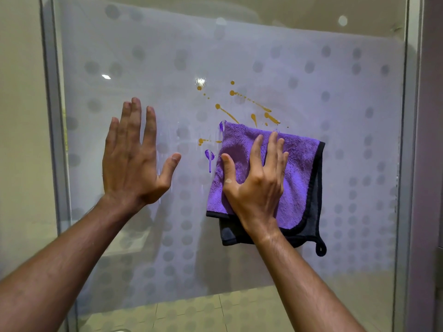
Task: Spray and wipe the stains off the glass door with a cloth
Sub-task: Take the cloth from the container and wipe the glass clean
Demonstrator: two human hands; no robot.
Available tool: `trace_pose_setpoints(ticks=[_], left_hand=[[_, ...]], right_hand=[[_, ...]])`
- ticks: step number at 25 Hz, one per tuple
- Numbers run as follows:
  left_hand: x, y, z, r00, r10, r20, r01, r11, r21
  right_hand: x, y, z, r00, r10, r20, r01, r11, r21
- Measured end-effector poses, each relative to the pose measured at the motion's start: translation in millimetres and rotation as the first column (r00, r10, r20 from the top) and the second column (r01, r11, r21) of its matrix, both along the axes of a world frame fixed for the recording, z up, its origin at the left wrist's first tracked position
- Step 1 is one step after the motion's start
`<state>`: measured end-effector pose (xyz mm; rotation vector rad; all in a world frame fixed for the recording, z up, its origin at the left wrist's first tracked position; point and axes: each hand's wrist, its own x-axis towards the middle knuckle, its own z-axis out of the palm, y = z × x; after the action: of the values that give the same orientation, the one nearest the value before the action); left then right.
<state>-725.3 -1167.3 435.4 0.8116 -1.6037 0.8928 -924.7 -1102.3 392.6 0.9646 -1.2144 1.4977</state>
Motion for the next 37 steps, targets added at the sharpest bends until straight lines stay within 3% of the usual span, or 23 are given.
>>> trace_pose_setpoints(ticks=[8,16,20,24,28,31,37], left_hand=[[1.4,-1.6,-0.7,1.000,-0.010,0.002,0.010,1.000,-0.006],[1.9,-1.7,-0.5,1.000,-0.007,0.010,0.007,1.000,-0.004],[1.5,-0.5,0.6,1.000,-0.004,0.014,0.004,1.000,0.003],[2.3,0.4,0.9,1.000,0.000,0.016,0.000,1.000,0.008],[7.2,-1.7,8.3,1.000,-0.018,-0.017,0.018,1.000,0.008],[10.7,-4.2,23.0,0.999,-0.017,-0.049,0.018,1.000,0.017],[10.8,-5.5,23.9,0.999,0.007,-0.052,-0.007,1.000,0.008]], right_hand=[[-19.7,-13.0,6.2,0.995,-0.081,-0.064,0.068,0.979,-0.193],[-15.8,-10.4,83.5,0.997,0.078,0.027,-0.063,0.933,-0.354],[-3.4,-13.3,117.7,0.996,0.074,-0.040,-0.083,0.939,-0.334],[-5.6,-12.0,108.7,0.968,0.099,-0.229,-0.138,0.978,-0.159],[-20.3,-5.8,75.3,0.976,-0.065,-0.207,0.060,0.998,-0.028],[-17.4,-9.2,79.8,0.984,-0.099,-0.148,0.086,0.992,-0.098],[-1.8,-15.2,95.9,0.981,-0.100,-0.169,0.065,0.978,-0.200]])
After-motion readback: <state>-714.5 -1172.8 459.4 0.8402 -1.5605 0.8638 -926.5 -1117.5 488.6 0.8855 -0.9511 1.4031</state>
